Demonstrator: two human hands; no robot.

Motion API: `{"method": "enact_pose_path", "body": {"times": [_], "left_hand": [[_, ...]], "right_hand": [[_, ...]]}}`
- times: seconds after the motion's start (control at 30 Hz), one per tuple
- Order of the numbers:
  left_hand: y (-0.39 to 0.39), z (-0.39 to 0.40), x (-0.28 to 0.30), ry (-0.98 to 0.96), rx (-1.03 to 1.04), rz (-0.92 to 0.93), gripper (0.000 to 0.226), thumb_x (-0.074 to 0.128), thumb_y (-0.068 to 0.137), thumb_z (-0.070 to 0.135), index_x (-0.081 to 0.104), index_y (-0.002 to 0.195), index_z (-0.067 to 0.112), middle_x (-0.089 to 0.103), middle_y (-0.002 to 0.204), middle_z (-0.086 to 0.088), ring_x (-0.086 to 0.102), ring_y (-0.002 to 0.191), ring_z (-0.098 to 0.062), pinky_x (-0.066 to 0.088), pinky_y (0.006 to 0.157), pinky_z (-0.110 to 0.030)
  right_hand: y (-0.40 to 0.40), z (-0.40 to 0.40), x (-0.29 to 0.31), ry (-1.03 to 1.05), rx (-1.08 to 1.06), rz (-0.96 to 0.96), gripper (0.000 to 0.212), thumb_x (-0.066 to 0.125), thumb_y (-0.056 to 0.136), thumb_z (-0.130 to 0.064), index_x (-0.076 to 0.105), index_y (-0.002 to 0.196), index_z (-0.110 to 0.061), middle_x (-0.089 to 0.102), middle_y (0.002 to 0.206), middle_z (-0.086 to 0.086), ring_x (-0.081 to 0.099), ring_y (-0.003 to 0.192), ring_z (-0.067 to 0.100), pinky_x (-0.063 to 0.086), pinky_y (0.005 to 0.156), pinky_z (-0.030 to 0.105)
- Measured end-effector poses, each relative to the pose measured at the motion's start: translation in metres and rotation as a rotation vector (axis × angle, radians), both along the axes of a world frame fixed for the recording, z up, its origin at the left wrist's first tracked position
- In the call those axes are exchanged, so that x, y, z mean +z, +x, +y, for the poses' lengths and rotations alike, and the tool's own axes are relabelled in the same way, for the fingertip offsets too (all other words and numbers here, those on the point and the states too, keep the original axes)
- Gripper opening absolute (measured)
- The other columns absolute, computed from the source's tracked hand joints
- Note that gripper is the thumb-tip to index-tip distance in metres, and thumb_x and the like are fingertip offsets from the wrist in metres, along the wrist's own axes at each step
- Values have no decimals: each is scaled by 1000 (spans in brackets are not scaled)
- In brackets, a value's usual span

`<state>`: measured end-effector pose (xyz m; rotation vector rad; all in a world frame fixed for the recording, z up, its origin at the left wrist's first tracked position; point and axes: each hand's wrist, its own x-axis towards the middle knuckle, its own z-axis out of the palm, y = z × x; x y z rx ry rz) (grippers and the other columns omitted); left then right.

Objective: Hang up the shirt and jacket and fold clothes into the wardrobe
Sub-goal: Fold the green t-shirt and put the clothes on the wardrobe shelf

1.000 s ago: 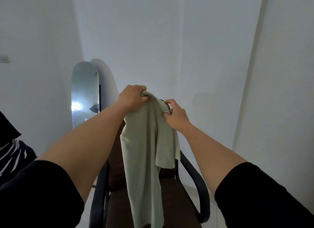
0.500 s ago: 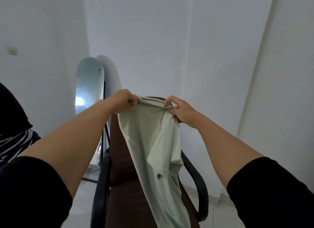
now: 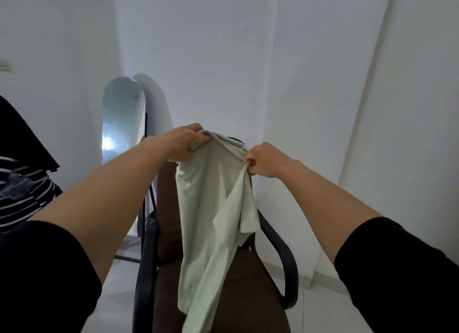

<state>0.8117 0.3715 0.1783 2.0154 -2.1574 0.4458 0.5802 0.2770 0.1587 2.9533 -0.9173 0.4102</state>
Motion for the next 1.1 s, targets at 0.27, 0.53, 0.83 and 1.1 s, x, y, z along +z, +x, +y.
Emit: {"method": "enact_pose_path", "body": {"times": [0.27, 0.53, 0.83, 1.1], "left_hand": [[4, 11, -9, -14, -62, -97, 78, 39, 79, -11, 34, 143, 34, 39, 131, 3, 50, 112, -24, 46, 91, -37], [-5, 10, -32, -44, -133, -153, 73, 44, 80, -11, 36, 144, 23, 40, 135, -7, 47, 120, -27, 43, 97, -35], [-32, 46, -21, -75, -4, -182, 72, 43, 84, -7, 33, 145, 30, 43, 130, -5, 54, 108, -31, 46, 83, -36], [-66, 77, -3, -71, 4, -150, 81, 48, 78, -13, 32, 145, 30, 40, 138, -4, 53, 109, -30, 43, 87, -31]], "right_hand": [[2, 3, -17, 127, -195, -316, 52, 71, 80, -24, 31, 48, -13, 31, 51, 0, 29, 50, 14, 29, 50, 27], [-7, 18, -21, 566, -287, -342, 23, 69, 81, -13, 68, 98, 3, 67, 91, 12, 64, 86, 22, 53, 87, 30], [-40, 36, -31, 237, -45, -310, 12, 76, 76, -15, 65, 82, -12, 51, 72, -13, 46, 64, 1, 35, 51, 3], [-66, 51, -27, 71, 153, -135, 34, 41, 80, 6, 58, 72, -22, 37, 77, -4, 43, 78, 19, 32, 66, 19]]}}
